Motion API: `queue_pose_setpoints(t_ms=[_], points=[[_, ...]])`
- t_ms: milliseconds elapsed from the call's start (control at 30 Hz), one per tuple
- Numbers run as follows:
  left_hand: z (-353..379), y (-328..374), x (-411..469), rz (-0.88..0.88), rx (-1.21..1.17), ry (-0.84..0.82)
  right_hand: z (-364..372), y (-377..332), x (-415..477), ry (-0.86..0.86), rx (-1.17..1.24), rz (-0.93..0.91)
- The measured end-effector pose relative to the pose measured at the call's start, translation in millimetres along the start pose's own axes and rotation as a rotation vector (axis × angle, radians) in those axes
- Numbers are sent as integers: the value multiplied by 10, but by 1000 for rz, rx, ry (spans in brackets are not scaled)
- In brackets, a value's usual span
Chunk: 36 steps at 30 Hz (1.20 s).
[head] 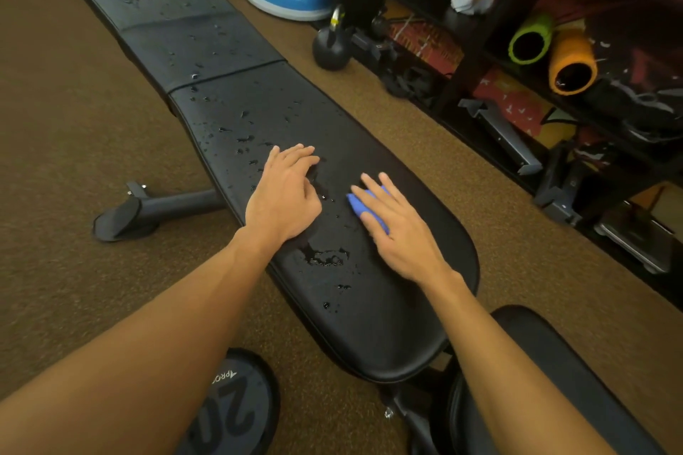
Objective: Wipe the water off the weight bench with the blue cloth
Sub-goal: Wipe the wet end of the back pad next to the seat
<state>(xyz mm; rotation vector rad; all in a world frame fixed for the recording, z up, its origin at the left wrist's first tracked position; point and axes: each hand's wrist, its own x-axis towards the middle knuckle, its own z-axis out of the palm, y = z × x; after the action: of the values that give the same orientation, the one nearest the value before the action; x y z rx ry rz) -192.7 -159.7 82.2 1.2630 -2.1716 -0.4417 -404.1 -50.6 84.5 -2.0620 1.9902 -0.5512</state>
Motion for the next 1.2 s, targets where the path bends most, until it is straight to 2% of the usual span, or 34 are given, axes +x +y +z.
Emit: queue_pose_setpoints(t_ms=[67,133,200,300,367,533,600,700,733,900,933,1100,1133,1200], points=[[-106,-16,-11,-26,-65,-35,-51,98,-75,63,18,158],[-188,-64,-21,-35,-14,-44,-24,23,-17,111,4,287],[-235,-135,-24,-46,80,-18,61,-190,4,112,-7,270],[-306,-222,-11,-81,114,-16,145,-403,-257,50,-38,66],[-311,-241,20,-75,146,-21,116,-310,-497,27,-35,6],[-162,-193,-37,-60,315,54,72,-100,-368,142,-23,300],[-142,-204,-49,-62,331,77,141,-250,-287,123,-48,244],[-149,-219,-46,-61,336,106,162,-312,-478,43,-68,-24],[-149,-213,-51,-63,335,115,136,-245,-557,37,-64,-57],[-123,-198,-39,-81,343,160,126,-117,-278,147,-39,229],[-113,-201,-38,-82,340,169,168,-195,-192,146,-47,231],[-102,-197,-40,-91,332,205,169,-270,-375,31,-70,-116],[-102,-193,-40,-94,336,205,126,-190,-433,31,-63,-127],[-101,-189,-33,-95,346,205,71,-64,-411,73,-52,-32]])
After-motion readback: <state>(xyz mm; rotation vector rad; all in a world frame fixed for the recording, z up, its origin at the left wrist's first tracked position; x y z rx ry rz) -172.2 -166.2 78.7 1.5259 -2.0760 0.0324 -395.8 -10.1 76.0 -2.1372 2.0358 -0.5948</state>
